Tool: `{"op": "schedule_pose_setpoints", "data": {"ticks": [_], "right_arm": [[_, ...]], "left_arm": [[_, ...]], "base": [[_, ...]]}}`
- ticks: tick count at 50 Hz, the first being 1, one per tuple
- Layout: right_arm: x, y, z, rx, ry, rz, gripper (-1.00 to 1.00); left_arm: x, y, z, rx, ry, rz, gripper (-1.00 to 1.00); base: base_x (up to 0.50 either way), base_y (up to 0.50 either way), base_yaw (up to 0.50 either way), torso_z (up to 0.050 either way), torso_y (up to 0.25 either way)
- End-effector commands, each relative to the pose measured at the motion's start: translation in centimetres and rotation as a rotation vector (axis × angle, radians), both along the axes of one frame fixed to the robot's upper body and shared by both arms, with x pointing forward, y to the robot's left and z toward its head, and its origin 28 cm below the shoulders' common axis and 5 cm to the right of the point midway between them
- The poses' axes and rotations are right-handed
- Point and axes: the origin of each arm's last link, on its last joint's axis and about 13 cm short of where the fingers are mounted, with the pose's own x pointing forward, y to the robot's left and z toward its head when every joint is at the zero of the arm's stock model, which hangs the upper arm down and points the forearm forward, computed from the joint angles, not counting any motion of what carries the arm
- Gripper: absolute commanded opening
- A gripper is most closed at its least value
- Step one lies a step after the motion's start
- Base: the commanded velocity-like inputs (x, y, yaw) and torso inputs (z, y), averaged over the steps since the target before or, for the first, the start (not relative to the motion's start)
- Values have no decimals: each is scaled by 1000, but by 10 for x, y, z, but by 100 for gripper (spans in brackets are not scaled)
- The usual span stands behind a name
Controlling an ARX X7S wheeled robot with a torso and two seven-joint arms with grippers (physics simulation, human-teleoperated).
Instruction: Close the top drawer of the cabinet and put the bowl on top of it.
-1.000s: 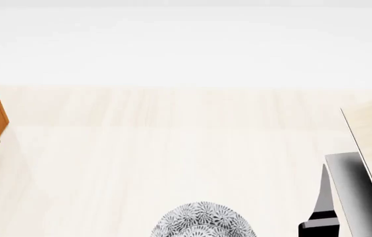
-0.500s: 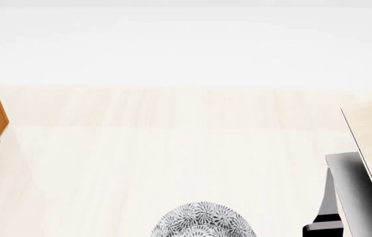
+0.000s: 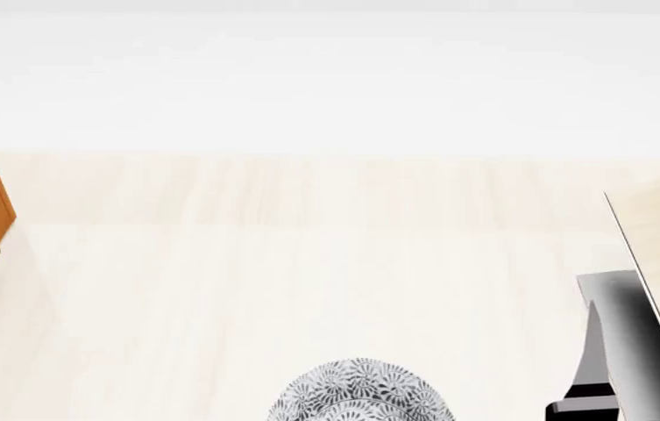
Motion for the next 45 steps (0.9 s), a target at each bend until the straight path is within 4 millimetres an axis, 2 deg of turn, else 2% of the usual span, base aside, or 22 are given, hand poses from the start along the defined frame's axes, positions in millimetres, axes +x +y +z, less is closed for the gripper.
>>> {"op": "schedule_pose_setpoints", "data": {"ticks": [1, 13, 27, 36, 45], "right_arm": [[-1, 0, 0, 19, -13, 40, 100], [-1, -1, -8, 23, -11, 40, 100], [-1, 0, -7, 23, -7, 45, 100], [0, -2, -11, 31, -3, 43, 100], [2, -2, -9, 35, -2, 44, 100]], "left_arm": [[-9, -12, 2, 6, -31, -86, 100], [-20, -21, -5, 27, -23, -137, 100], [-34, -29, -4, 47, -27, -198, 100], [-36, -31, -7, 32, -9, -224, 100], [-28, -34, -4, 3, 19, -282, 100]], "base": [[0, 0, 0, 0, 0], [0, 0, 0, 0, 0], [0, 0, 0, 0, 0], [0, 0, 0, 0, 0], [0, 0, 0, 0, 0]]}}
